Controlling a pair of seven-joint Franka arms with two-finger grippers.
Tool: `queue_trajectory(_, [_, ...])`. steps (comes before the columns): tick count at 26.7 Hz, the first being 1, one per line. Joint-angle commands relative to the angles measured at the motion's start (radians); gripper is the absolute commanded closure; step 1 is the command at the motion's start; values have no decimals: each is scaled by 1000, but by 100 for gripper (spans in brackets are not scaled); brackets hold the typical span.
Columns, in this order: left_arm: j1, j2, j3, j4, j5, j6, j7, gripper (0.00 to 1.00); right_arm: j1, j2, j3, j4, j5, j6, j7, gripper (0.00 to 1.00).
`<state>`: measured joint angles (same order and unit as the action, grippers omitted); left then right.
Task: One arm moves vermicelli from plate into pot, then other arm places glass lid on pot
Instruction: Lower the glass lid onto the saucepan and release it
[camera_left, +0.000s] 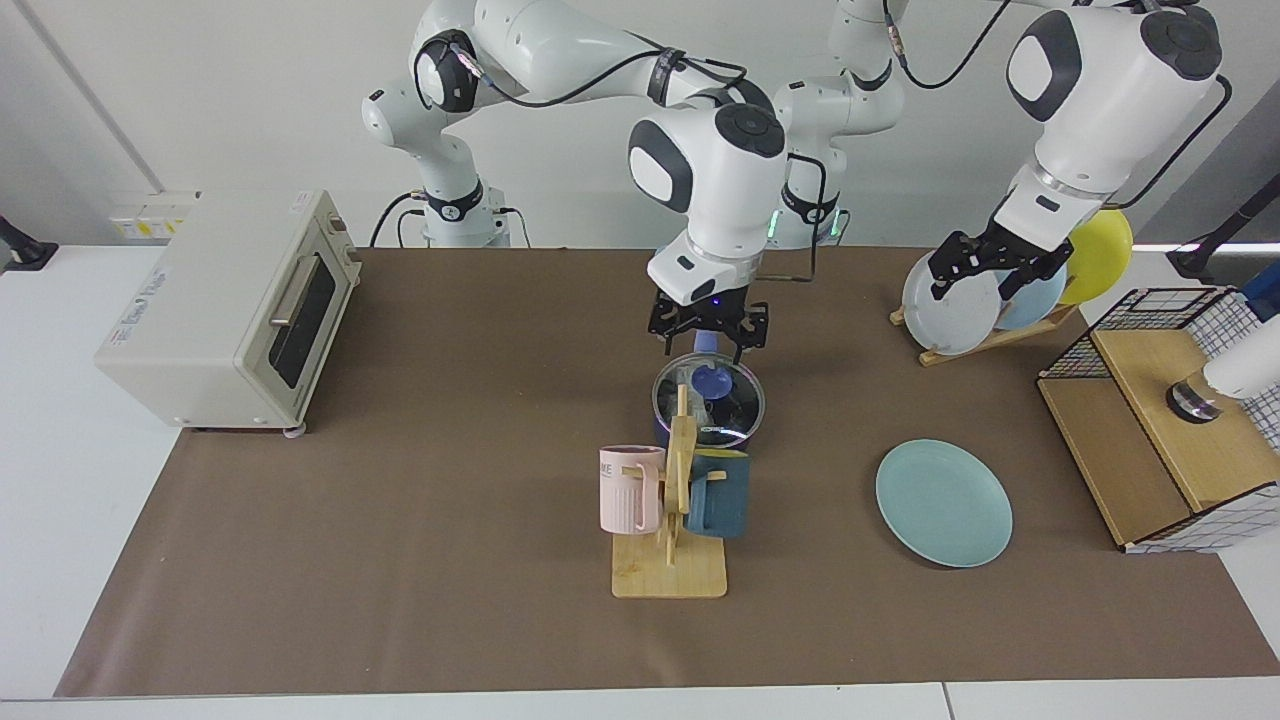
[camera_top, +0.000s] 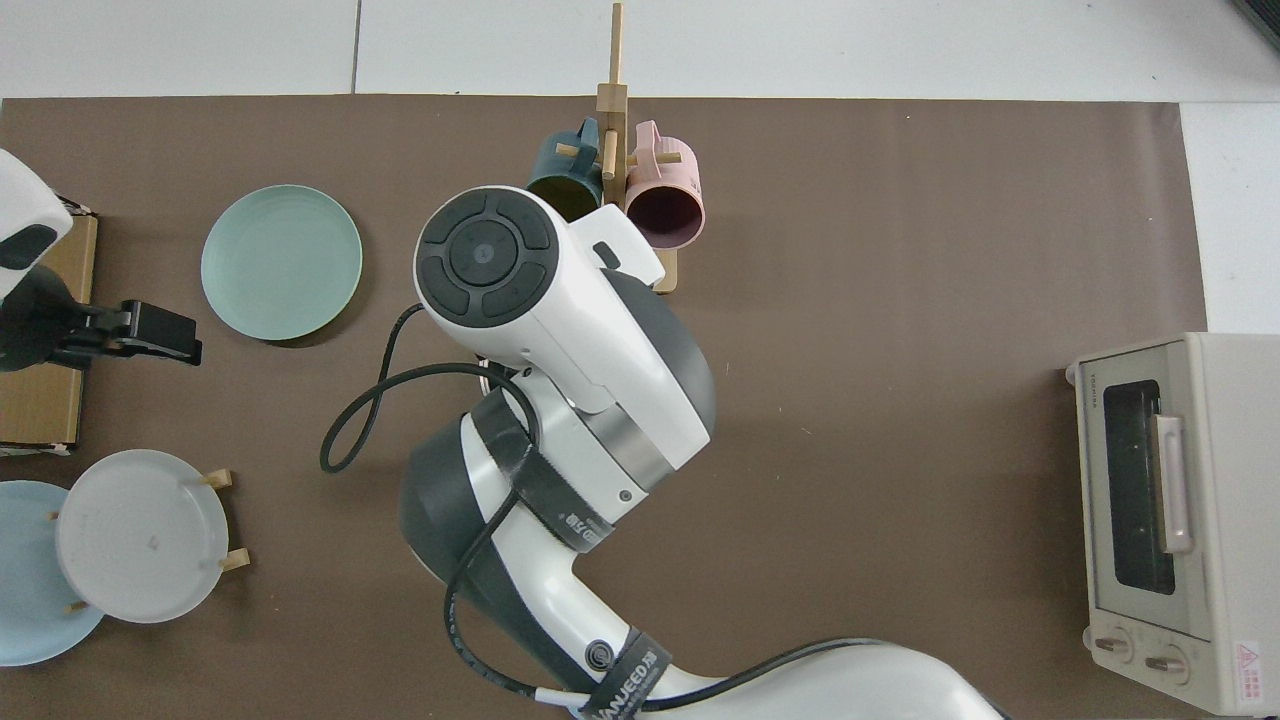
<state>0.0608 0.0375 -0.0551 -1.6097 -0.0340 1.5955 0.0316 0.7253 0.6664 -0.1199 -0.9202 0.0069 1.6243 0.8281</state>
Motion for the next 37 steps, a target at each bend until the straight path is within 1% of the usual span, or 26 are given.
queue_trajectory(1, [-4,-24,6,-32,-3,21,2,0,-53,-118,6,-61,18,-43,-50,0])
queue_trajectory(5, [-4,-24,6,-32,-3,21,2,0,-96,-224,8,-149,16,-66,-148,0])
queue_trajectory(8, [-4,-24,6,-32,-3,21,2,0,-124,-281,6,-201,13,-113,-196,0])
queue_trajectory(11, [-4,-24,6,-32,-3,21,2,0,-139,-318,2,-238,13,-155,-228,0])
queue_trajectory(13, [-4,-24,6,-32,-3,21,2,0,-170,-338,2,-255,13,-153,-269,0])
queue_trajectory(17, [-4,-24,6,-32,-3,23,2,0,-220,-349,2,-262,13,-162,-351,0])
queue_trajectory(21, [-4,-24,6,-32,-3,21,2,0,-279,-398,2,-336,13,-144,-417,0])
queue_trajectory(24, [-4,-24,6,-32,-3,21,2,0,-314,-444,0,-416,7,-89,-481,0])
queue_trajectory(27, [-4,-25,6,-32,-3,21,2,0,-357,-497,0,-526,-4,-28,-517,0])
queue_trajectory(29, [-4,-24,6,-32,-3,21,2,0,-386,-553,0,-638,-7,29,-530,0])
queue_trajectory(33, [-4,-24,6,-32,-3,23,2,0,-417,-683,-1,-897,-10,221,-534,0])
queue_trajectory(34, [-4,-24,6,-32,-3,21,2,0,-417,-703,-1,-940,-11,265,-534,0])
queue_trajectory(35, [-4,-24,6,-32,-3,21,2,0,-418,-715,-1,-971,-15,296,-534,0])
queue_trajectory(37, [-4,-25,6,-32,-3,21,2,0,-422,-715,-1,-985,-22,304,-530,0])
